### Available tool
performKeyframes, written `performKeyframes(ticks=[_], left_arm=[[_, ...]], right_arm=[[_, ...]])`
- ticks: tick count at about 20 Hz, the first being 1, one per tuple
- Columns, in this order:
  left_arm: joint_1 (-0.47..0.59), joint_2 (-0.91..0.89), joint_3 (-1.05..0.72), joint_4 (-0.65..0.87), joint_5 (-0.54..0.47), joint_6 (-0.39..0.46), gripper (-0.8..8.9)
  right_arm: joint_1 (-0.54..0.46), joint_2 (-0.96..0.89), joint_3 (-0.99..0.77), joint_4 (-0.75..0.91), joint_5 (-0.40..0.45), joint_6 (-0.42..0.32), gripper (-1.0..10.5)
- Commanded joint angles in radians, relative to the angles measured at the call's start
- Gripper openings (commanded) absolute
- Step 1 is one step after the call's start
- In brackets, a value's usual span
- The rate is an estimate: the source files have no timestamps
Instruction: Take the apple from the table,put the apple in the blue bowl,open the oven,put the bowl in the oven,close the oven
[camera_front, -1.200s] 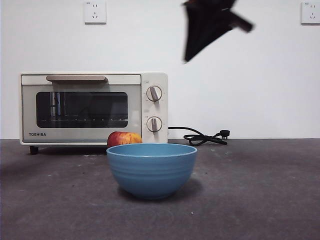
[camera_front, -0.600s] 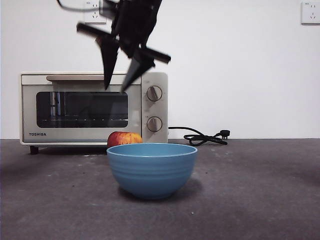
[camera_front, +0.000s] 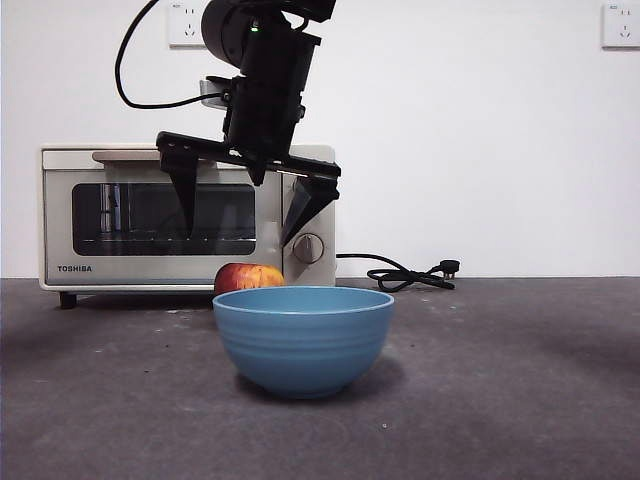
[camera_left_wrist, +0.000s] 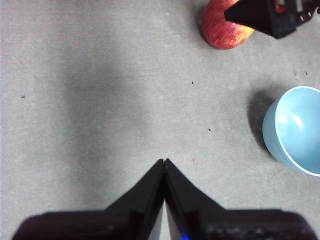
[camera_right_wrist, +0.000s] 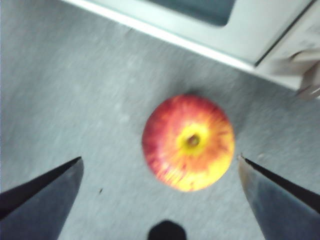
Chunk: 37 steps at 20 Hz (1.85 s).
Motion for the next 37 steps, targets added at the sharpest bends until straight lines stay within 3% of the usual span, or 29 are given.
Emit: performKeyframes(ticks=[1, 6, 10, 18, 19, 22, 23, 27, 31, 37], left_arm=[[-0.003, -0.001, 0.003, -0.001, 0.003, -0.006, -0.04], [-0.003, -0.001, 0.003, 0.000, 0.003, -0.002, -0.04], [-0.003, -0.001, 0.003, 0.001, 0.003, -0.002, -0.04], [-0.003, 0.001, 0.003, 0.000, 0.003, -0.002, -0.04], [-0.003, 0.001, 0.003, 0.000, 0.003, -0.002, -0.04], [-0.003, 0.001, 0.003, 0.000, 0.003, -0.002, -0.04], [-0.003, 0.001, 0.003, 0.000, 0.003, -0.002, -0.04], [-0.003, 0.001, 0.003, -0.002, 0.003, -0.002, -0.04], [-0.003, 0.001, 0.003, -0.019, 0.003, -0.001, -0.04], [-0.003, 0.001, 0.003, -0.018, 0.003, 0.002, -0.04]], right_arm=[[-0.004, 0.033, 0.004, 0.014, 0.018, 0.037, 7.0], [-0.033, 0.067, 0.004, 0.016, -0.016, 0.117, 7.0], [-0.051, 0.098, 0.004, 0.026, -0.058, 0.128, 6.9], [-0.052, 0.135, 0.004, 0.055, -0.057, 0.130, 6.8], [-0.052, 0.135, 0.004, 0.056, -0.057, 0.130, 5.9], [-0.052, 0.135, 0.004, 0.034, -0.061, 0.123, 0.4], [-0.051, 0.135, 0.004, 0.031, -0.062, 0.115, 0.0], [-0.045, 0.127, 0.007, 0.025, -0.050, 0.089, 0.0], [-0.042, 0.056, 0.043, -0.075, 0.014, -0.025, 0.0], [0.014, -0.131, 0.043, -0.187, 0.078, -0.138, 0.0]])
